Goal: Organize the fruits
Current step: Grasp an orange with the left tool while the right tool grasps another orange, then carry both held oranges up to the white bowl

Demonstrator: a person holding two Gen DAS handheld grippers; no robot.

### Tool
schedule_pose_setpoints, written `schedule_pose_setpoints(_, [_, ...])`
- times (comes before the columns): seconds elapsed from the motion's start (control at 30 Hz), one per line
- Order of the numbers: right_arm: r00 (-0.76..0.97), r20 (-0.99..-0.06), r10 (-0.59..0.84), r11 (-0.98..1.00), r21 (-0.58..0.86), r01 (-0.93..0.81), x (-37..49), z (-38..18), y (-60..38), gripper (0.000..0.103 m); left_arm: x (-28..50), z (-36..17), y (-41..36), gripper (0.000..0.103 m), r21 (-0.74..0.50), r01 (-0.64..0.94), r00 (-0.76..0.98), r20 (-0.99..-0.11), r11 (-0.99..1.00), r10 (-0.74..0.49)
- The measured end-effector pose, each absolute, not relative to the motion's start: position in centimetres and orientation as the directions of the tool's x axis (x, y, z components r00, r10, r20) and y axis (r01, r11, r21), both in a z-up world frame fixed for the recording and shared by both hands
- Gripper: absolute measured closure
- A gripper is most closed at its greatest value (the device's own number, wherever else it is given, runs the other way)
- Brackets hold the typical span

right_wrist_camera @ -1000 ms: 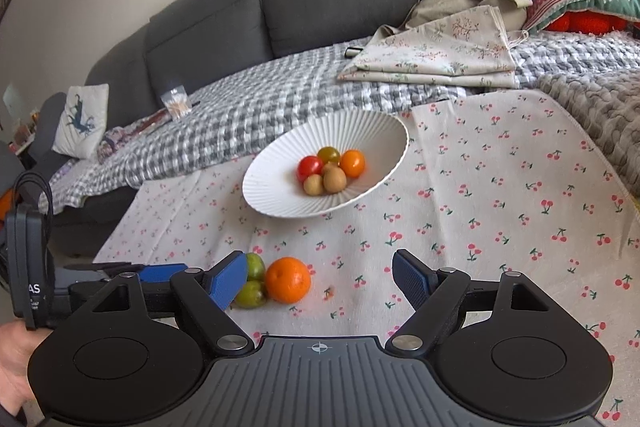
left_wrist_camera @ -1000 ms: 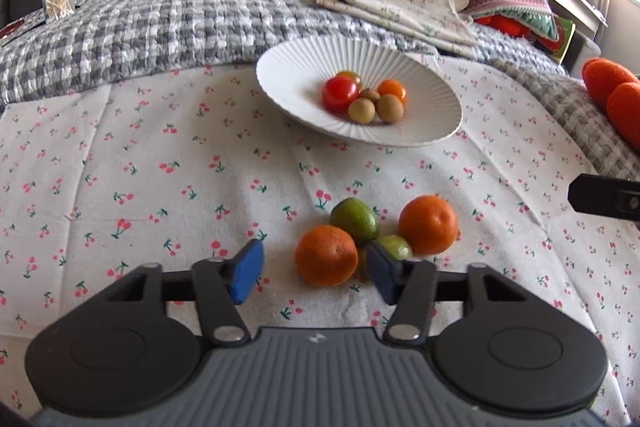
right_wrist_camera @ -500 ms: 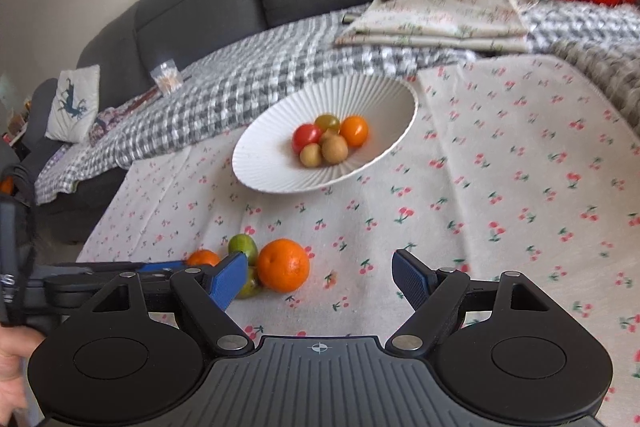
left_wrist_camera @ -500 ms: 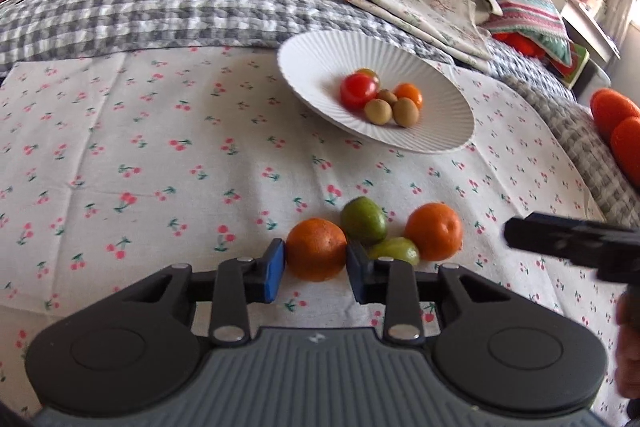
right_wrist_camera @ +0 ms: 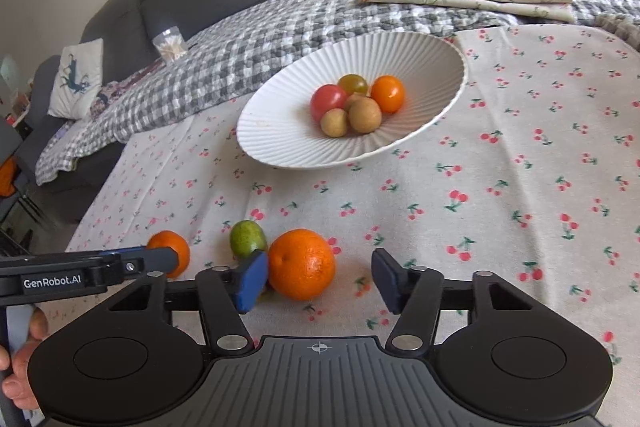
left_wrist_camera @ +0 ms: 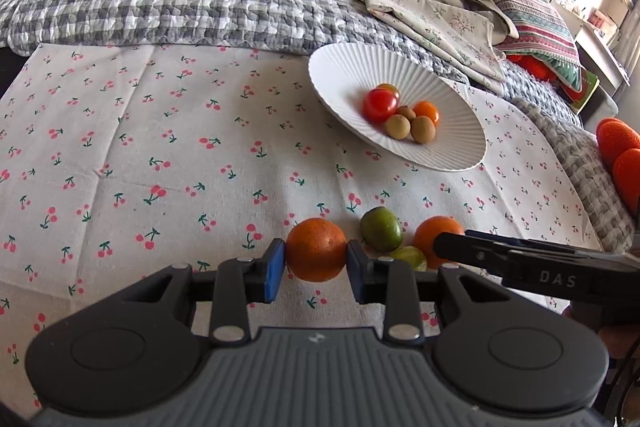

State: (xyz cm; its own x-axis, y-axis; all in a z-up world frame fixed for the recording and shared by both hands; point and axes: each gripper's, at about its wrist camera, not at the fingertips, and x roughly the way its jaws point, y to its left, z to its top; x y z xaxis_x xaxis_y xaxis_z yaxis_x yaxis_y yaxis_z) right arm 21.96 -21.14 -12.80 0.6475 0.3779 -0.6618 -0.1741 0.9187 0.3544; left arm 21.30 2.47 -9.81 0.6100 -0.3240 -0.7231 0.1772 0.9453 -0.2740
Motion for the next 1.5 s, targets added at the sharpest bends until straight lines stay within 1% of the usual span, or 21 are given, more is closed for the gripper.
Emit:
schedule_pose_setpoints(0.07, [0.643, -0.657, 0.394, 0.914, 0.355, -0.197, 22.0, -12.7, -20.8, 0.068, 21.3, -9.8, 2.4, 0.072, -0.269, 0.179, 0.612, -0.723, 0.946, -0.321])
schedule_pose_setpoints(0.17, [0.646, -0.658, 0.386, 0.92, 0.327, -0.216, 21.8, -12.5, -20.2, 0.067, 21.3, -9.8, 2.3, 0.072, -0.264, 0.179, 0.612, -0.725, 0.948, -0.317])
schedule_pose_setpoints(0.43, [0.661, -0.65, 0.374, 0.923, 0.332, -0.195, 21.7, -11.7, -20.7, 0.068, 21.3, -9.6, 2.5, 0.072, -0.261, 0.174, 0.62, -0.72, 0.95, -0.311])
schedule_pose_setpoints(1.13, [0.75, -0.549, 0.37, 0.91, 0.379, -0.172, 19.3, -7.1, -23.8, 0.069, 21.4, -8.0, 3.0, 0.072, -0.278, 0.171, 0.67, -0.671, 0.945, -0.318])
schedule_pose_setpoints(1.5, [0.781, -0.521, 0.345, 0.906, 0.401, -0.133, 18.9, -6.2, -26.1, 0.069, 21.6, -6.7, 2.4, 0.072, -0.272, 0.191, 0.701, -0.635, 0.943, -0.325])
